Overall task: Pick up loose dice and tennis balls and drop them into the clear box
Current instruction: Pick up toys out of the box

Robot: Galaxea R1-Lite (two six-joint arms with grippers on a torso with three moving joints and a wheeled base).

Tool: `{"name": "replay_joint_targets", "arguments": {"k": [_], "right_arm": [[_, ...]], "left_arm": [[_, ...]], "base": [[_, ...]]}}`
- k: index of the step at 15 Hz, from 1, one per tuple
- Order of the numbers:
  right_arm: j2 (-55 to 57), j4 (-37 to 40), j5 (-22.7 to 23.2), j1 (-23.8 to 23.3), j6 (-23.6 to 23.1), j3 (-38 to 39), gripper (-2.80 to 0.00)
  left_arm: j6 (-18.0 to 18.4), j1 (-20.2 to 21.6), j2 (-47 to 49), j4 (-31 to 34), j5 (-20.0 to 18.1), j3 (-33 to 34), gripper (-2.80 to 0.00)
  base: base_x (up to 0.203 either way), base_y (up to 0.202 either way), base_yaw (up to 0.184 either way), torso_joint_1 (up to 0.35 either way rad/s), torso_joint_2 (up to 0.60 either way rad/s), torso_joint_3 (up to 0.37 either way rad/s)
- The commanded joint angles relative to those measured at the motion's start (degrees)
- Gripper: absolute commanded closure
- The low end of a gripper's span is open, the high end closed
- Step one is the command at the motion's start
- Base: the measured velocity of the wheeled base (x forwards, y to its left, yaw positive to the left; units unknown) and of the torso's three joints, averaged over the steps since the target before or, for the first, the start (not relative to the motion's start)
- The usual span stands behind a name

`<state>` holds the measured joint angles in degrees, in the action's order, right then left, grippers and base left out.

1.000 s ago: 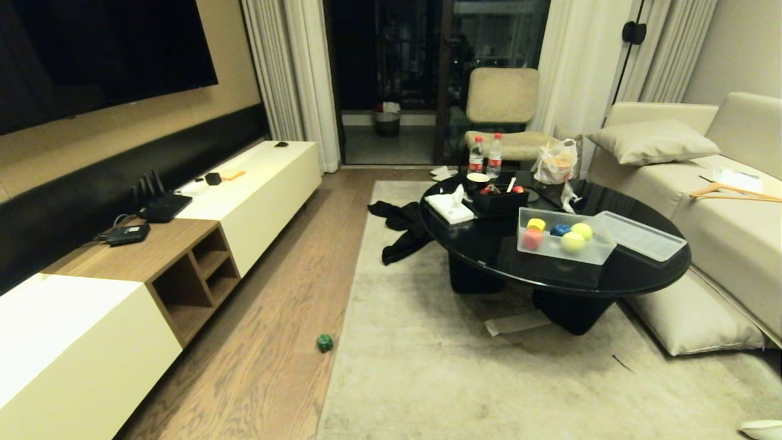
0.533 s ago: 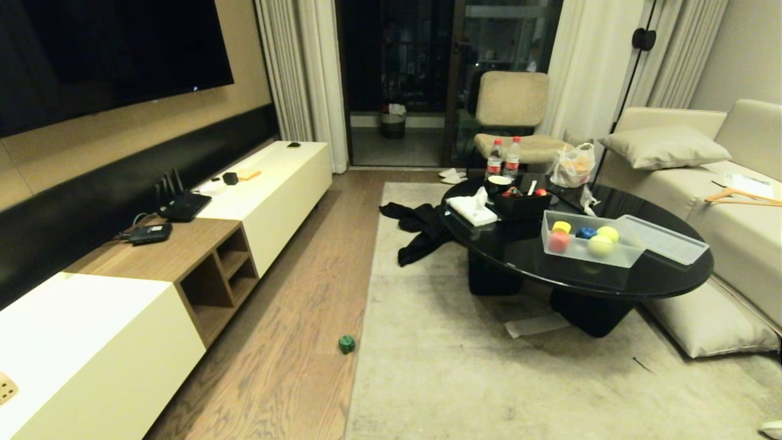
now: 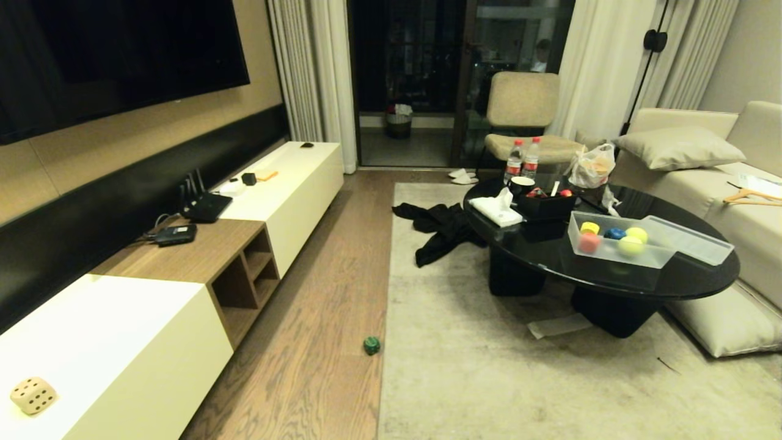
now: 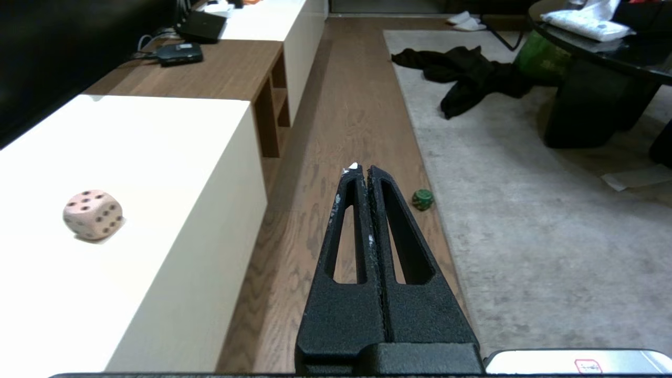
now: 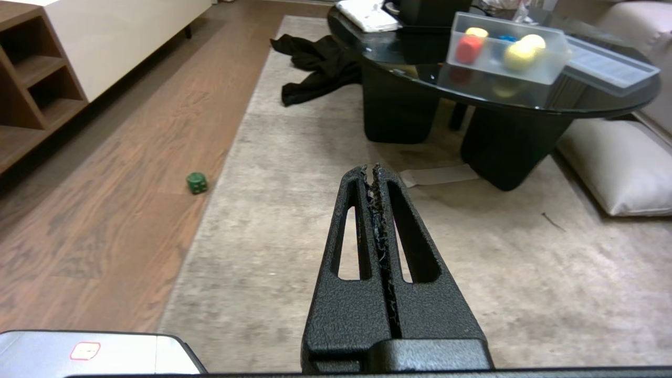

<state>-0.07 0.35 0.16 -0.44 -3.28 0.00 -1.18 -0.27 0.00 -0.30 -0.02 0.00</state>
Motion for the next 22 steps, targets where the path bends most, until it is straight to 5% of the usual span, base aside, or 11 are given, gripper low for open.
{"name": "replay_joint_targets", "arguments": {"k": [1, 9, 22], "right_arm": [[0.07, 0.0, 0.02, 0.0, -0.06, 0.09, 0.0], [0.07, 0.0, 0.11, 0.0, -0.06, 0.09, 0.0], [0.07, 0.0, 0.19, 0.06, 0.12, 0.0, 0.0]], "left_arm": [[-0.05, 0.0, 0.0, -0.05, 0.02, 0.09, 0.0], [-0.05, 0.0, 0.0, -0.05, 0.02, 0.09, 0.0], [-0.05, 0.0, 0.0, -0.05, 0.02, 0.09, 0.0]], "base": [[0.0, 0.178, 0.0, 0.005, 0.0, 0.0], [0.0, 0.201, -0.008, 0.004, 0.0, 0.002], [0.0, 0.003, 0.002, 0.0, 0.0, 0.0]]}}
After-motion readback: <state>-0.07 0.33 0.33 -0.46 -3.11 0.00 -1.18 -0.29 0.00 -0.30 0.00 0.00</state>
